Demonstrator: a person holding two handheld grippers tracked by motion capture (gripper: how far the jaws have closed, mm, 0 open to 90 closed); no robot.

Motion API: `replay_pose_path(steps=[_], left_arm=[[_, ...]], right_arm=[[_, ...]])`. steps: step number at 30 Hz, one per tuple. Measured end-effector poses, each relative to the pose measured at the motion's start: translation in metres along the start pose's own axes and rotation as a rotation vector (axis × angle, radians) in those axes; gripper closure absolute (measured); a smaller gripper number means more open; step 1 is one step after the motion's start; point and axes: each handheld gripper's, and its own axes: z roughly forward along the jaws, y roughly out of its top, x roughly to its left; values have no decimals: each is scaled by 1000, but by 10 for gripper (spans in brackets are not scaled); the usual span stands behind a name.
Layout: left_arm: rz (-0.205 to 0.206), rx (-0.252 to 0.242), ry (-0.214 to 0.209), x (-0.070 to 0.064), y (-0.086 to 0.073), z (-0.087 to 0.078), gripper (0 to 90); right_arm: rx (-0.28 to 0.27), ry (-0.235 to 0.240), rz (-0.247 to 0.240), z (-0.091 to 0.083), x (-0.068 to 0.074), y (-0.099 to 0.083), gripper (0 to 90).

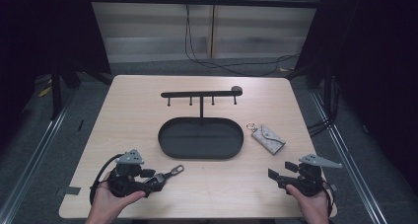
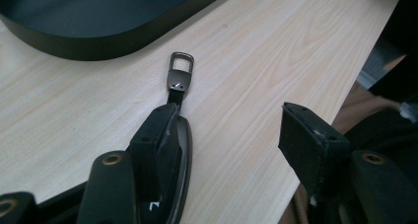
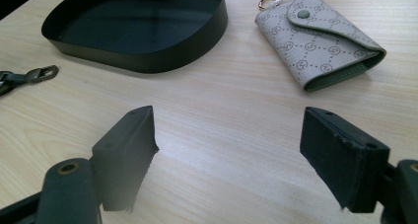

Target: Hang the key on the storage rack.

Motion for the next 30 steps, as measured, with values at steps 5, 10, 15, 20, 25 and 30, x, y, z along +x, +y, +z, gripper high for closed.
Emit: replay_pose_path(steps=[5,10,15,20,25,30], left_arm=[[-6,29,15,0,8,2,383],[-9,65,29,0,17,5,383],[-10,85,59,5,27,5,390],[22,152,47,9,36,11,415],[28,206,49,11,45,17,405],[34,232,56,11,54,19,426]], right_arm=[[6,3,-4,1,0,0,217],[9,3,-9,1,1,0,217],[11,8,-13,2,1,0,216],[18,10,-15,3,2,0,212],[19,9,-15,3,2,0,212],[20,10,-18,3,2,0,212]])
